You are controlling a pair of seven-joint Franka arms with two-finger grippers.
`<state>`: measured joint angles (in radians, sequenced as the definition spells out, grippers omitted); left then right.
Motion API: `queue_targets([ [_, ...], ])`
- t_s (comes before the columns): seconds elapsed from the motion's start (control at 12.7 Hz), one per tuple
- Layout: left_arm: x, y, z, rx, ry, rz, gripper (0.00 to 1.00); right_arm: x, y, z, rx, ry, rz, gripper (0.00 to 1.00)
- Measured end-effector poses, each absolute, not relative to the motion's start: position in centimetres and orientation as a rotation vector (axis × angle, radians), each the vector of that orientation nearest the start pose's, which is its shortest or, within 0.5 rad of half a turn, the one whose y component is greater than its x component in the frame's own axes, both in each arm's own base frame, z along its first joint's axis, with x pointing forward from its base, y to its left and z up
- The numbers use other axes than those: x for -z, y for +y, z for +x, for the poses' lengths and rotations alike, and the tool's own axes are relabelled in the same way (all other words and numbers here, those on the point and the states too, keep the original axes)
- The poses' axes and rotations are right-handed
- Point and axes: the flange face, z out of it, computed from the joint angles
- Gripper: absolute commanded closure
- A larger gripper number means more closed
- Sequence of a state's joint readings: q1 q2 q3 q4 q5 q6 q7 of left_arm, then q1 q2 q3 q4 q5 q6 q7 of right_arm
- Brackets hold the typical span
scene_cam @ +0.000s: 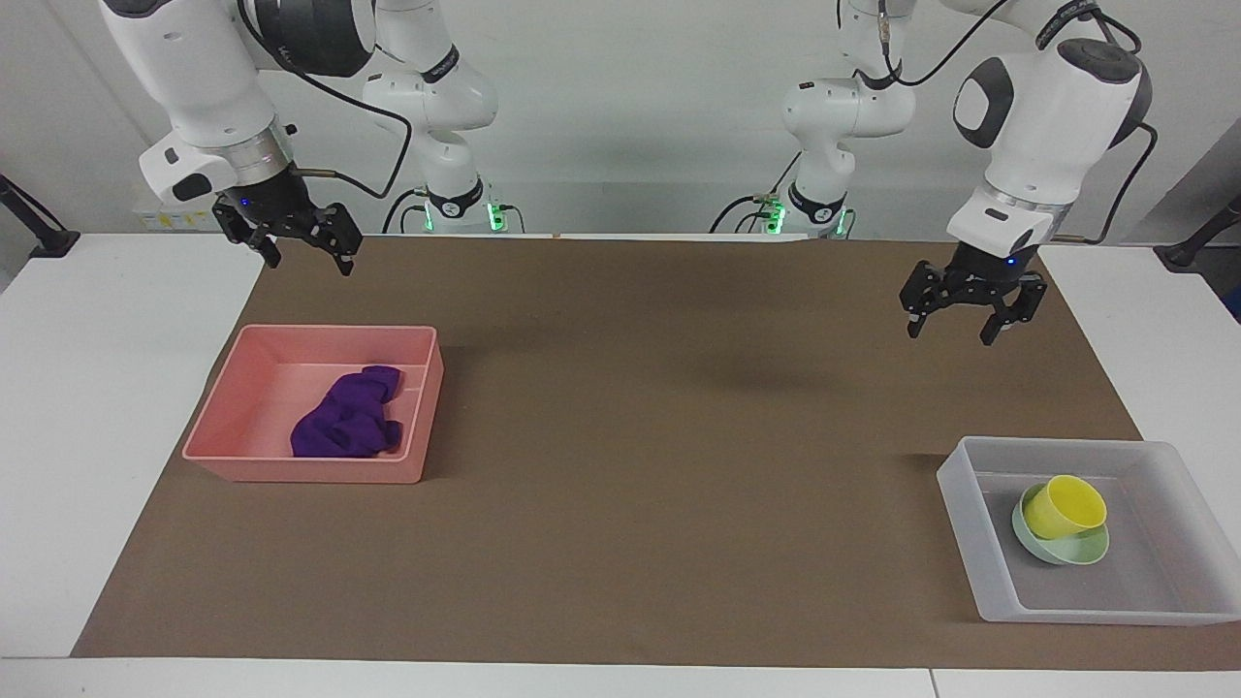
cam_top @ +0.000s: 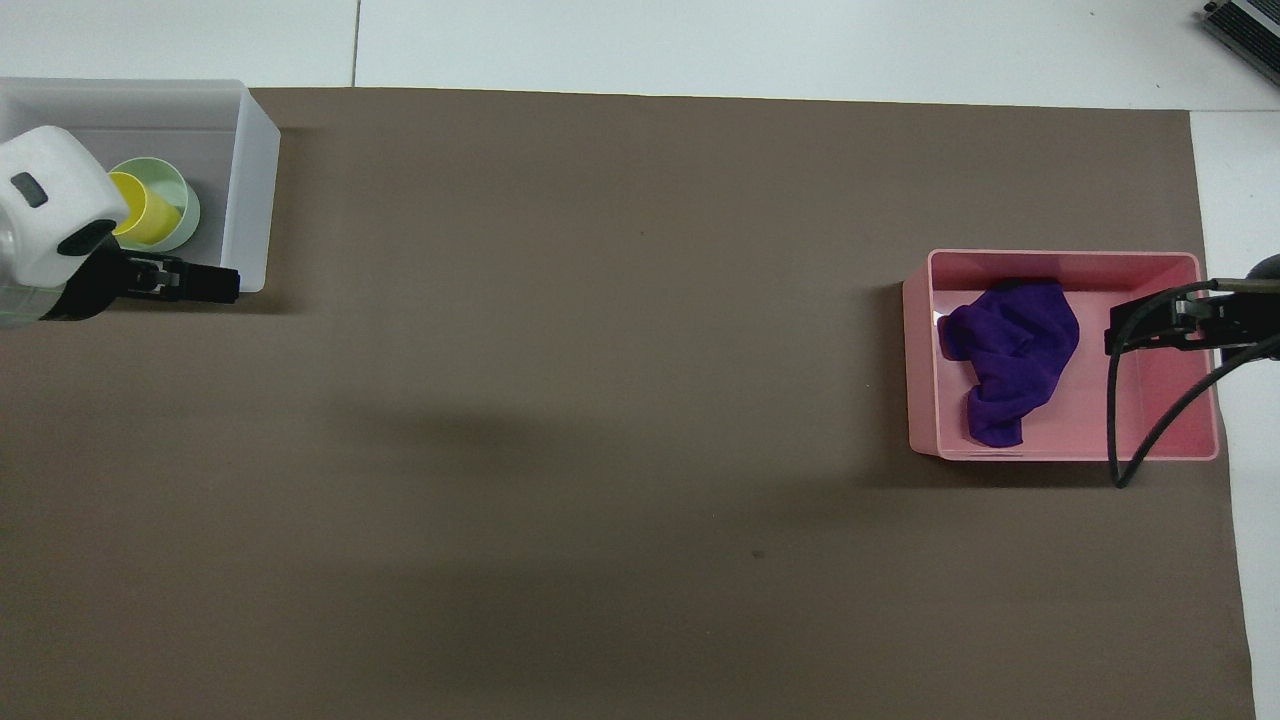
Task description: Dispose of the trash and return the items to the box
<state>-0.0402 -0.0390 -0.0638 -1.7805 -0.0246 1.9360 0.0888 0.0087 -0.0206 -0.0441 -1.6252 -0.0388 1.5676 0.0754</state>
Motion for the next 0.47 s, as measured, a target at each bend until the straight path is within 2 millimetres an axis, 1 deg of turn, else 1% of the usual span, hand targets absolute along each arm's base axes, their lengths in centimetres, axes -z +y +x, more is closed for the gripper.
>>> queue_targets([
  [0.08, -59.4, -6.1, 56.8, 0.288, 0.295, -3.138, 0.0, -61.0, -2.4, 54.6, -0.058, 0.175, -3.175, 0.0],
  [0.16, -60.3, -6.1, 56.8, 0.272, 0.296, -3.14, 0.0, -61.0, -2.4, 54.6, -0.058, 0.175, -3.175, 0.0],
  [0.24, -60.6, -6.2, 56.7, 0.253, 0.297, -3.141, 0.0, -61.0, -2.4, 54.6, -0.058, 0.175, -3.175, 0.0],
  [0.47, -60.1, -6.1, 56.6, 0.213, 0.295, -3.145, 0.0, -61.0, -2.4, 54.6, -0.058, 0.175, -3.175, 0.0],
])
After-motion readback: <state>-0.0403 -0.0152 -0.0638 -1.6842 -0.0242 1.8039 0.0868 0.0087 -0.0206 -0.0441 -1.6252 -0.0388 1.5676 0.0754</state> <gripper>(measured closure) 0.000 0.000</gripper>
